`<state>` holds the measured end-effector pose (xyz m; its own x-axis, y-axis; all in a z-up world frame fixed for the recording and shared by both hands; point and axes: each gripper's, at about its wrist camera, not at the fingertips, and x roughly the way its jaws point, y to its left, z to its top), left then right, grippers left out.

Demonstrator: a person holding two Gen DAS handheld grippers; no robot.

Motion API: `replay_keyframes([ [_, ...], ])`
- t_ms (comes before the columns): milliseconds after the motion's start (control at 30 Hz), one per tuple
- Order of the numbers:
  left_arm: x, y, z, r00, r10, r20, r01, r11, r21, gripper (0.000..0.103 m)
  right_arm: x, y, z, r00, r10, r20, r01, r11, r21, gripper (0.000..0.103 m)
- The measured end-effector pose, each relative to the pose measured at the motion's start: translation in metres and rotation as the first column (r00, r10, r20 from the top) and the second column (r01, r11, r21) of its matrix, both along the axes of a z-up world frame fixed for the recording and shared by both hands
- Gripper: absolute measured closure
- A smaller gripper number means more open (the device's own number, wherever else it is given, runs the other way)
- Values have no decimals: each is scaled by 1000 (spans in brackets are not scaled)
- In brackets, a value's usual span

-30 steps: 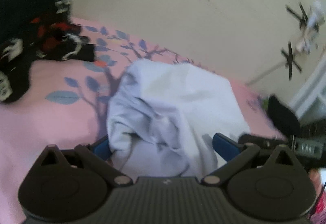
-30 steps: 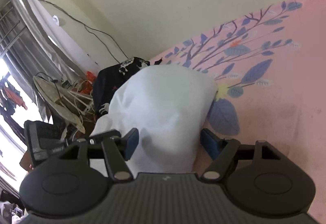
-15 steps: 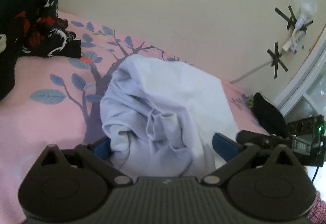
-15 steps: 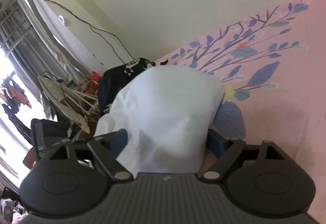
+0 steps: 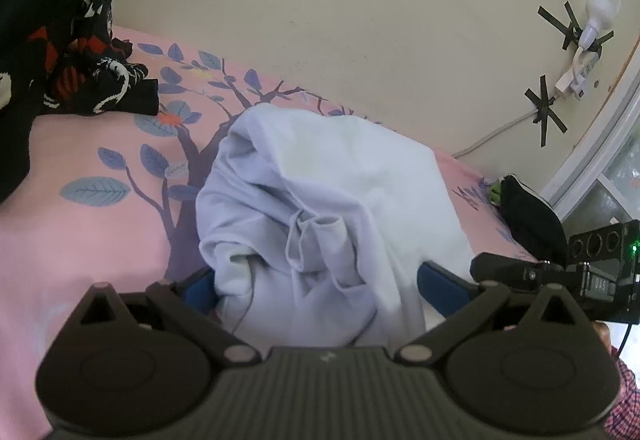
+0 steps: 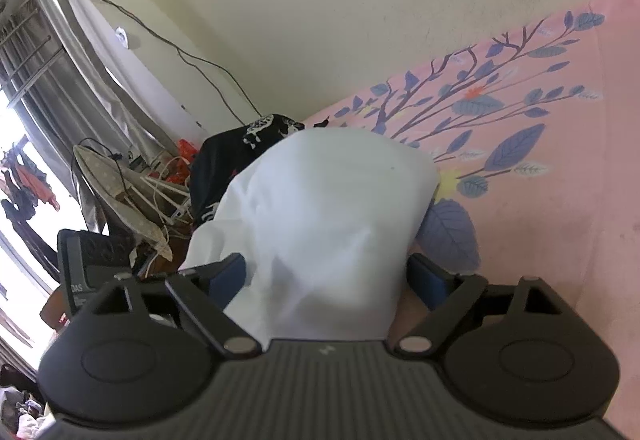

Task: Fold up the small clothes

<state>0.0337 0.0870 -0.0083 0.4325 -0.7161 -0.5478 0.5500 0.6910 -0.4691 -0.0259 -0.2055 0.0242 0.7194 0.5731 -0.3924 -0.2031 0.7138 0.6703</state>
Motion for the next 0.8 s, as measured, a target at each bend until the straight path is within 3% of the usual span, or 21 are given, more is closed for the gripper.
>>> replay_keyframes([
  [800,-7,-9,0,998,0,57,-4,997,73,0,2,6,1,1000,29,11,-29,998,-48,7],
])
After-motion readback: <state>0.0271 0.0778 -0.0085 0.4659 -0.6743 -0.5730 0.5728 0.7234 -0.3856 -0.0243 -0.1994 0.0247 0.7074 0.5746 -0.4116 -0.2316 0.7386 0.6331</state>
